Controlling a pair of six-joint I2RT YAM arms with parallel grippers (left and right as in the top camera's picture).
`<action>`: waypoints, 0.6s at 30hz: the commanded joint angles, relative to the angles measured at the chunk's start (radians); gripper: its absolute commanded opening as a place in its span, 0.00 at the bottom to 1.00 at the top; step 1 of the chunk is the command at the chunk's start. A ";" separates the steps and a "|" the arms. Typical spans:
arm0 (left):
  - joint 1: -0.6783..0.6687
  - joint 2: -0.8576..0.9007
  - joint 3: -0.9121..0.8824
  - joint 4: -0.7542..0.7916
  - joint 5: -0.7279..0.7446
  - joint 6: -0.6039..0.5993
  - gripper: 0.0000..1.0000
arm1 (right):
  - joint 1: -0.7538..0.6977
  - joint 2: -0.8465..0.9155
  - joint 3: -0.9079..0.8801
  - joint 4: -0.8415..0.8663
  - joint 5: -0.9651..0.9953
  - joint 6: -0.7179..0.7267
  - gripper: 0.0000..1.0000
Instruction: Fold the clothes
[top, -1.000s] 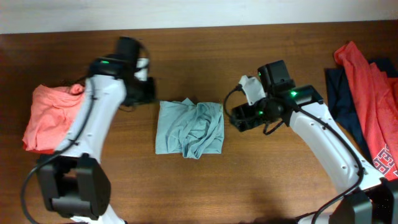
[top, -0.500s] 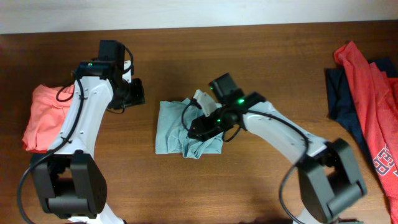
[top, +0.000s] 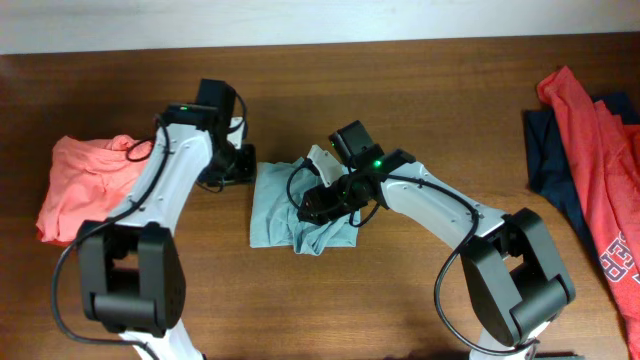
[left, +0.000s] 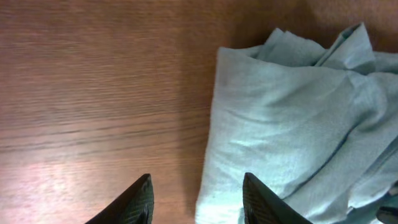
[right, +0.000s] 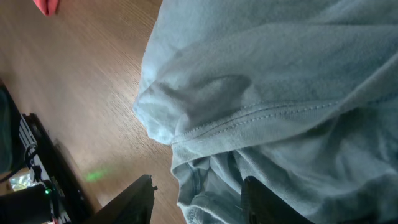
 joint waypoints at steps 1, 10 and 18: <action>-0.012 0.049 -0.010 0.003 0.014 0.023 0.47 | 0.002 0.016 0.006 0.010 -0.011 0.013 0.50; -0.035 0.089 -0.010 0.008 0.019 0.023 0.46 | 0.002 0.060 0.006 0.051 0.031 0.073 0.47; -0.056 0.122 -0.010 0.018 0.019 0.023 0.47 | 0.002 0.060 0.006 0.083 0.031 0.114 0.43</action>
